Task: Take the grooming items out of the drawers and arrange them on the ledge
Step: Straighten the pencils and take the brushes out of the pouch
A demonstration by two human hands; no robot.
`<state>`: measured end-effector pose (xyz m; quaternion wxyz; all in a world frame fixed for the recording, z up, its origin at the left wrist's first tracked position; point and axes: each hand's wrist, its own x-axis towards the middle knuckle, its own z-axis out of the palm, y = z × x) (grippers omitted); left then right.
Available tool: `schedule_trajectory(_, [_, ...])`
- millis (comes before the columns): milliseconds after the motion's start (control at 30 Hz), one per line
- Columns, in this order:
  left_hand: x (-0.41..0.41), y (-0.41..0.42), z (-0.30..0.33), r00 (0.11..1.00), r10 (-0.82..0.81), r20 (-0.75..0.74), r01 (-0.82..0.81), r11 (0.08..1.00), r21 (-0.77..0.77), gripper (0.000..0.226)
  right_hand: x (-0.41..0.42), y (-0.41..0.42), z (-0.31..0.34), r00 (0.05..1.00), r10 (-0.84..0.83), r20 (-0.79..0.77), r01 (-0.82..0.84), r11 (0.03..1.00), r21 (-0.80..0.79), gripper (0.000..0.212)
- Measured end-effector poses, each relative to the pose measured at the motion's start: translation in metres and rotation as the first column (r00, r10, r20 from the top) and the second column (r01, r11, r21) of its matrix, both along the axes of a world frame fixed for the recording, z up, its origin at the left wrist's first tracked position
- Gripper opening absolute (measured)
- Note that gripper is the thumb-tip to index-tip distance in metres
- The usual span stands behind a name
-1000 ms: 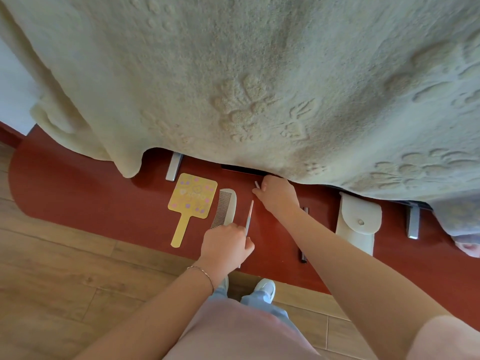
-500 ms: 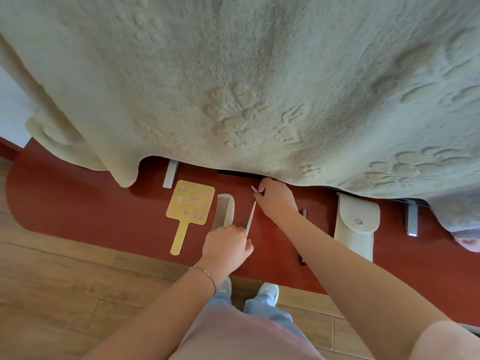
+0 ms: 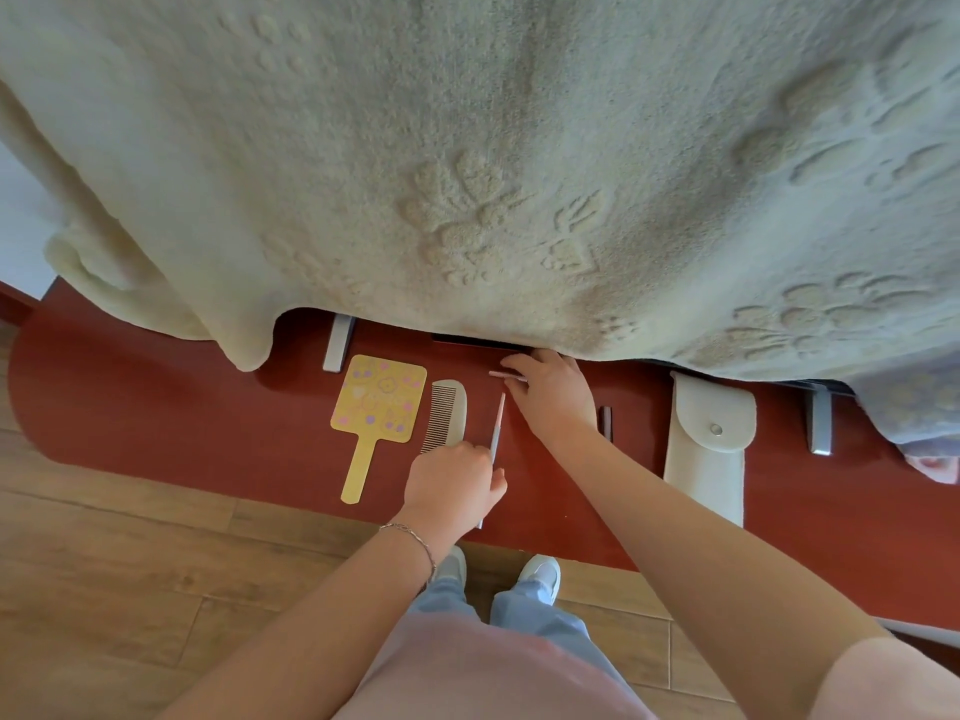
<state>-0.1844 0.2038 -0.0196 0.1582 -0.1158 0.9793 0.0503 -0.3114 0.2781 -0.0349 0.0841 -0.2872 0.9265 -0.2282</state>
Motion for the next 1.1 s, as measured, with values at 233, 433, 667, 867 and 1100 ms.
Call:
schedule_trajectory(233, [-0.002, -0.006, 0.004, 0.999, 0.031, -0.01, -0.031, 1.0, -0.002, 0.047, 0.006, 0.044, 0.025, 0.985, -0.154, -0.079, 0.155, 0.988, 0.017, 0.019])
schedule_trajectory(433, [-0.011, 0.004, 0.01, 0.993, 0.041, -0.108, -0.032, 0.996, 0.082, 0.045, 0.015, 0.078, 0.031, 0.939, -0.333, 0.091, 0.26, 0.856, 0.447, 0.031])
schedule_trajectory(667, [-0.015, 0.034, 0.01, 0.989, 0.021, -0.144, 0.021, 0.959, 0.282, 0.037, 0.015, 0.082, 0.026, 0.867, -0.402, 0.294, 0.285, 0.885, 0.369, 0.024])
schedule_trajectory(867, [-0.017, 0.052, 0.003, 0.994, 0.039, -0.102, -0.002, 0.942, 0.335, 0.048, 0.022, 0.082, 0.036, 0.685, -0.41, 0.603, 0.465, 0.882, 0.073, 0.022])
schedule_trajectory(1100, [-0.016, 0.048, 0.0, 0.994, 0.024, -0.105, 0.009, 0.952, 0.305, 0.05, 0.028, 0.082, 0.041, 0.594, -0.38, 0.709, 0.54, 0.841, -0.002, 0.02])
